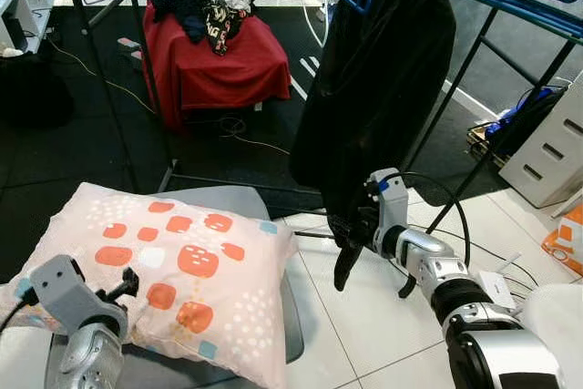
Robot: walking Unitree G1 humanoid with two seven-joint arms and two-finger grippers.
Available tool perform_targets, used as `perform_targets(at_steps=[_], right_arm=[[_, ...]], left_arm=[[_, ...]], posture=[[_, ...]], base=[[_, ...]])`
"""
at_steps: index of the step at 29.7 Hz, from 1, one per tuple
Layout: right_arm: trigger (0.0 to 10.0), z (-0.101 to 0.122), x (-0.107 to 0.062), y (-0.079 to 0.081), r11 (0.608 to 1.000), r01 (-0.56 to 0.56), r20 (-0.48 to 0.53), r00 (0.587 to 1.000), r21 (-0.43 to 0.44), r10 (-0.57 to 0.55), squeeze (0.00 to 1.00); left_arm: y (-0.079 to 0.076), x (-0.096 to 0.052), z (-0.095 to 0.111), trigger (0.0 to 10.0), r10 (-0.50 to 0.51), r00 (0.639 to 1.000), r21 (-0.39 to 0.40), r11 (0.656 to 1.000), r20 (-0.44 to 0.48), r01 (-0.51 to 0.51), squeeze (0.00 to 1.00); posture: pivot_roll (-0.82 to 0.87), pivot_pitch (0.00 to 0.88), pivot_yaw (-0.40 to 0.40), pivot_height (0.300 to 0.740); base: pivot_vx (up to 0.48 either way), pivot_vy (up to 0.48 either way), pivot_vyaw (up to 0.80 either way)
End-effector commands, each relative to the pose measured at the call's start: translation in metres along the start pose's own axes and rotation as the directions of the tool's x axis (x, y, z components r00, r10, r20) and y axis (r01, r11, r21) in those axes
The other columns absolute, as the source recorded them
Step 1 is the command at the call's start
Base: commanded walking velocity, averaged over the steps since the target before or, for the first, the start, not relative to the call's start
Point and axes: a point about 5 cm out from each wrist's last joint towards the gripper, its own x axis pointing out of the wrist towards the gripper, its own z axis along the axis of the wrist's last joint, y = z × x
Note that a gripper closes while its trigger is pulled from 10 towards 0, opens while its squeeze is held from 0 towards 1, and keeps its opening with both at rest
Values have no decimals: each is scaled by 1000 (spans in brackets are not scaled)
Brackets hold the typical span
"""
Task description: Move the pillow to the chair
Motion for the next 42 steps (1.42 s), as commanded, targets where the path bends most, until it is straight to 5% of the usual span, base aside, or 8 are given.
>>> perform_targets(at_steps=[1,6,9,15,28,33,36,42], right_arm=[[10000,0,-2,-3,1000,-1,-20,1000,-17,1,0],[10000,0,-2,-3,999,-5,-26,1000,-35,4,0],[10000,1,-1,-1,997,-15,-30,999,-71,13,0],[10000,3,-1,0,996,-25,-25,999,-84,23,0],[10000,12,-5,-7,995,-14,-3,1000,-97,13,0],[10000,16,-5,-8,994,-16,6,1000,-104,17,0],[10000,28,-5,-5,992,-39,42,998,-119,44,0],[10000,36,-5,-3,988,-59,60,996,-140,67,0]], left_arm=[[3,0,-14,10000,28,996,-47,998,-79,-31,0],[4,0,-18,10000,29,993,-159,986,-116,-48,0],[-4,2,-19,10000,-98,991,-372,926,-89,58,0],[-3,4,-20,10000,-137,988,-475,875,-66,90,0],[16,15,-26,10000,-13,999,-517,856,-48,-14,0],[5,20,-24,10000,-43,998,-536,844,-38,16,0],[-16,26,-24,10000,-96,995,-550,832,-13,73,0],[-25,32,-22,10000,-128,992,-567,815,25,119,0]], posture=[[-80,76,-128,655],[-80,78,-128,640],[-81,82,-129,625],[-89,93,-125,610],[-110,117,-125,580],[-117,131,-126,570],[-139,146,-125,555],[-165,157,-123,540]], base=[[0,0,0],[0,0,0],[0,0,0],[0,0,0],[0,0,0],[0,0,0],[0,0,0],[0,0,0]])
